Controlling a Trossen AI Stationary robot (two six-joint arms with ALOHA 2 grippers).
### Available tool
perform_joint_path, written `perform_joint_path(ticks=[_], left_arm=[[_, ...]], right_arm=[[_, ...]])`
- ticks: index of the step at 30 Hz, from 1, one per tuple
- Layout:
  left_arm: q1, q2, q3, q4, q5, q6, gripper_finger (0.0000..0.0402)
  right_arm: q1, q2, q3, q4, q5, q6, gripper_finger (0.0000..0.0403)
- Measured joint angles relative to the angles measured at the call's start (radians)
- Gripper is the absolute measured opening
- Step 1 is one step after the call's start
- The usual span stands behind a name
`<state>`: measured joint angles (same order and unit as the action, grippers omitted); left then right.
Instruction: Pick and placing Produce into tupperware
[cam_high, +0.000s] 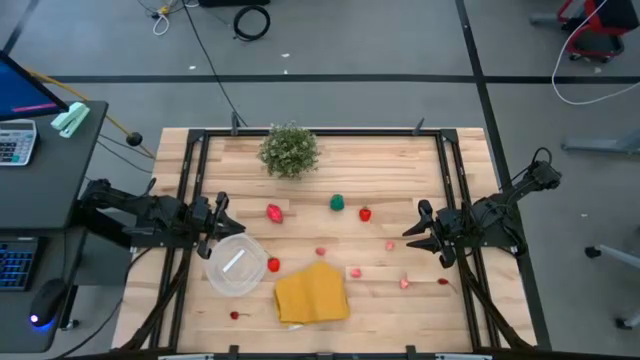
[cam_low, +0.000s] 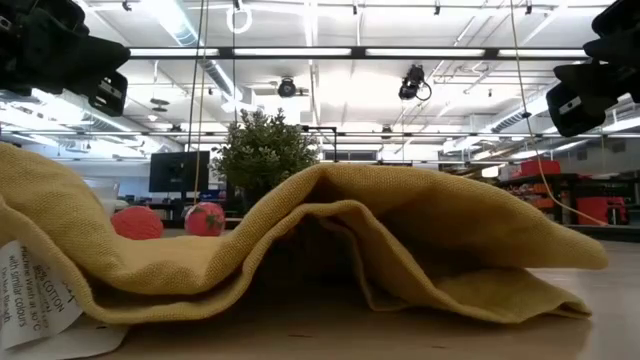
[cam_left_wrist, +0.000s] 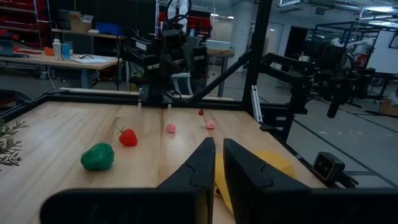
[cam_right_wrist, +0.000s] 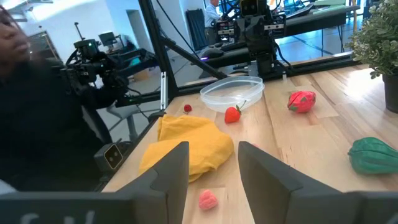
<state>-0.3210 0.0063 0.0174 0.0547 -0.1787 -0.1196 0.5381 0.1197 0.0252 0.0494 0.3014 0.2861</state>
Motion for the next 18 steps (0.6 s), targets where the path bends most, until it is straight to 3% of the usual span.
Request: perform_joint_path(ticks=[14, 18], left_arm=[[0.000, 0.000, 0.000, 0.000, 0.000, 0.006, 0.0028], [0.000, 0.000, 0.000, -0.006, 0.000, 0.236, 0.0033]], right_arm=[[0.000, 0.000, 0.000, 0.000, 0.000, 0.000, 0.0146], [0.000, 0.000, 0.000, 0.000, 0.000, 0.000, 0.0146]])
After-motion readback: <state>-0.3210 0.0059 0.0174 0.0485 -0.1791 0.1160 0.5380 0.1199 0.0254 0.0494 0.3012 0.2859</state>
